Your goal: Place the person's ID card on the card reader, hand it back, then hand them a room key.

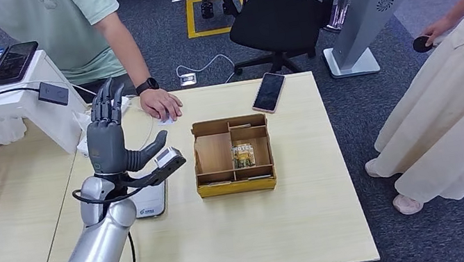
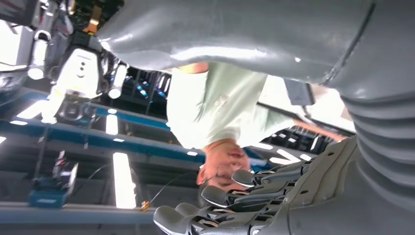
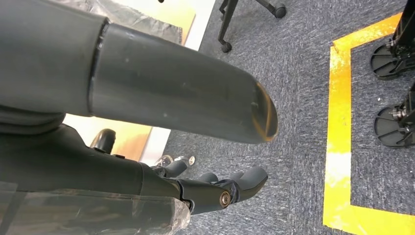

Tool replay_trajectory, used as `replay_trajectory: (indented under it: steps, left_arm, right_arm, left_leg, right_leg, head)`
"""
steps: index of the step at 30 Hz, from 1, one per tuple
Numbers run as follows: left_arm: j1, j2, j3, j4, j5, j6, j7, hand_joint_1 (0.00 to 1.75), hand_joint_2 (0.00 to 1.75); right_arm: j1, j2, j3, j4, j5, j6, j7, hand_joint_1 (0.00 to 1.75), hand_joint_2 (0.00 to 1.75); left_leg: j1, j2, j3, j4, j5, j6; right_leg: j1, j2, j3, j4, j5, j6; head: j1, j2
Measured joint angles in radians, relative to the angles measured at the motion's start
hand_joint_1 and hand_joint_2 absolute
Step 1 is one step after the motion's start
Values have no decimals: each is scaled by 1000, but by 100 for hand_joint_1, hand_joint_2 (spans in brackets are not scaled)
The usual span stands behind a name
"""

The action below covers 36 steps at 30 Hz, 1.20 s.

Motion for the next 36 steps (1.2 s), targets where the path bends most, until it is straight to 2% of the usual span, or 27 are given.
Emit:
replay_trajectory:
  steps: [16, 28, 36]
  left_arm:
    - [-2, 24, -25, 5, 30, -1, 68, 0, 175]
    - [-34, 53, -101, 31, 20, 0, 136, 0, 175]
    - [-59, 81, -152, 43, 5, -10, 153, 0, 175]
  right_arm:
    - [0, 0, -3, 0, -1, 1, 2, 0, 0]
    - [-1, 0, -14, 0, -1, 2, 5, 0, 0]
    - [-1, 0, -18, 0, -1, 4, 5, 0, 0]
  left_leg:
    - [0, 0, 0, 0, 0, 0]
    - [0, 0, 0, 0, 0, 0]
    - [0, 0, 0, 0, 0, 0]
  right_leg:
    - [0, 0, 0, 0, 0, 0]
    - [0, 0, 0, 0, 0, 0]
    - [0, 0, 0, 0, 0, 0]
  head:
    - [0, 0]
    - [0, 0]
    - [0, 0]
